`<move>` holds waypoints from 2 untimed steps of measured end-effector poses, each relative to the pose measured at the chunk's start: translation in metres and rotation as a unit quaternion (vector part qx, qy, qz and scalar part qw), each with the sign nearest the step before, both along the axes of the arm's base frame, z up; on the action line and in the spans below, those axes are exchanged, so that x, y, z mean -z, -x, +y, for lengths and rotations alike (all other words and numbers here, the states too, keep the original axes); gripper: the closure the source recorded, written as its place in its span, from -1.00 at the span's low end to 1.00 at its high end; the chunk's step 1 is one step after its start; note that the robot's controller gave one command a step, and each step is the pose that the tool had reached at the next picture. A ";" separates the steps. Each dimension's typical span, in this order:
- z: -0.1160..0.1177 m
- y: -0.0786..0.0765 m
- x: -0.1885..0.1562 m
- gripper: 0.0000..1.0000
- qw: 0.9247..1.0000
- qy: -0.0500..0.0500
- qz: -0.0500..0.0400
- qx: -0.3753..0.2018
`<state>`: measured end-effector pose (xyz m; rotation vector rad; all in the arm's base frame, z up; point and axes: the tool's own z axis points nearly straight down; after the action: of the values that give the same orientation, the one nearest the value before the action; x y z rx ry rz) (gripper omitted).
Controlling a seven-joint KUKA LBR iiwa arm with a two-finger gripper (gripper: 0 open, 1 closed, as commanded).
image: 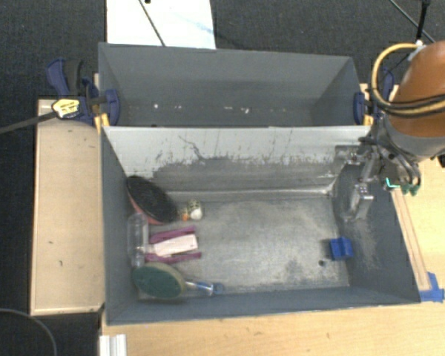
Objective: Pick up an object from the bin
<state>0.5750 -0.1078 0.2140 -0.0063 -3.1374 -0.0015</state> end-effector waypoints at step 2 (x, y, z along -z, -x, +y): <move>-0.043 0.041 0.145 -1.00 0.985 0.000 -0.003 -0.174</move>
Offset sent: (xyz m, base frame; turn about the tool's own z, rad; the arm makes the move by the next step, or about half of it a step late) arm -0.0565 -0.0422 -0.0704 -0.2244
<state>0.5335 -0.1505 0.0688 0.5418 -3.0971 -0.0008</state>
